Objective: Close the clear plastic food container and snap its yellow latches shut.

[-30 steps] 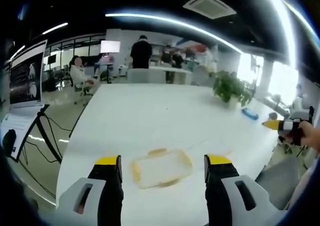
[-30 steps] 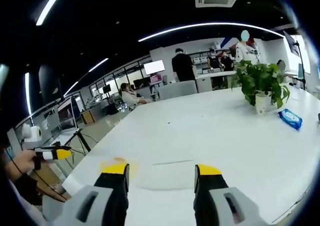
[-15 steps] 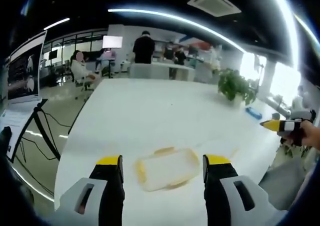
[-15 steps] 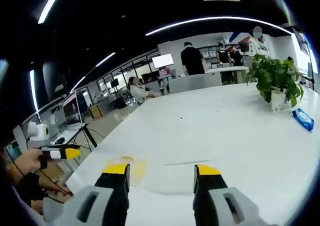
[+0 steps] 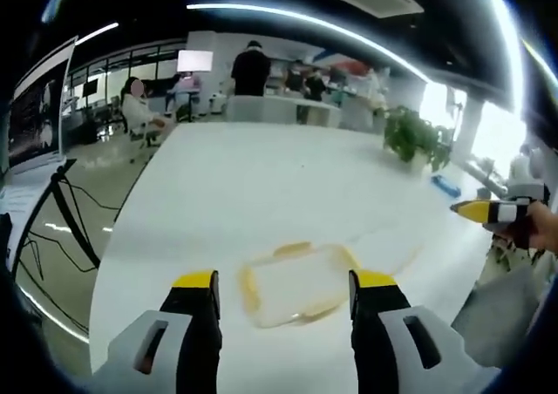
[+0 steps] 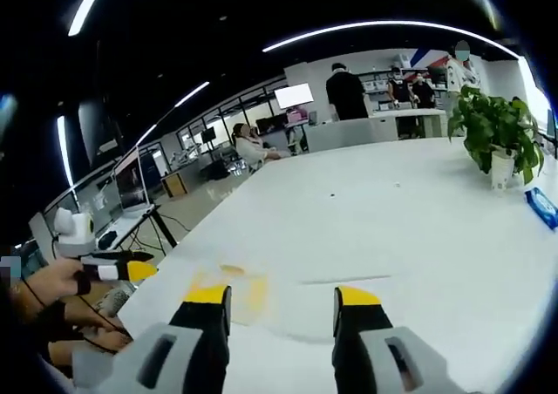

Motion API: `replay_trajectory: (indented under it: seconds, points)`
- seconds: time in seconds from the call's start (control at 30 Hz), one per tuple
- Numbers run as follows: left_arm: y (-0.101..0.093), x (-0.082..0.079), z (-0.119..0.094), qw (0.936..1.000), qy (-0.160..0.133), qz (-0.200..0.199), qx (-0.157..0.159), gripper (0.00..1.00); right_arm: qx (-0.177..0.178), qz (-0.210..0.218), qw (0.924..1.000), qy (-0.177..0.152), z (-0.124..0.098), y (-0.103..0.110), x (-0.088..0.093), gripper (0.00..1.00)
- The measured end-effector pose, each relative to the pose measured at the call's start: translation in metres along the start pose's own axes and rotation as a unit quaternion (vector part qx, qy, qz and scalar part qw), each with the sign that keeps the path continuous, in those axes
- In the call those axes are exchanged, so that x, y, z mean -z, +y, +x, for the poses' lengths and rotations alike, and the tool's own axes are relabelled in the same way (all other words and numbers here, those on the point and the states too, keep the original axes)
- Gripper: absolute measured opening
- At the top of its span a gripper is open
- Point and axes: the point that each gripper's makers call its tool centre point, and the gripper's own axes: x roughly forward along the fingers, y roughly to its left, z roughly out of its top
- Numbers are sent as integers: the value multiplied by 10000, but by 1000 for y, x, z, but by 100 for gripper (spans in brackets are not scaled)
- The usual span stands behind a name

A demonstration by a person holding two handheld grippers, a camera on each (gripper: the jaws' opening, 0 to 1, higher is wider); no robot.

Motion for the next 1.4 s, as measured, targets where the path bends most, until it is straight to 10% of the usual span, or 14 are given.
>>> replay_trajectory:
  seconds: [1.4]
  points:
    - [27,45,54,9960,768,417,-161,32,-322,-594,9965,498,88,52,47,25]
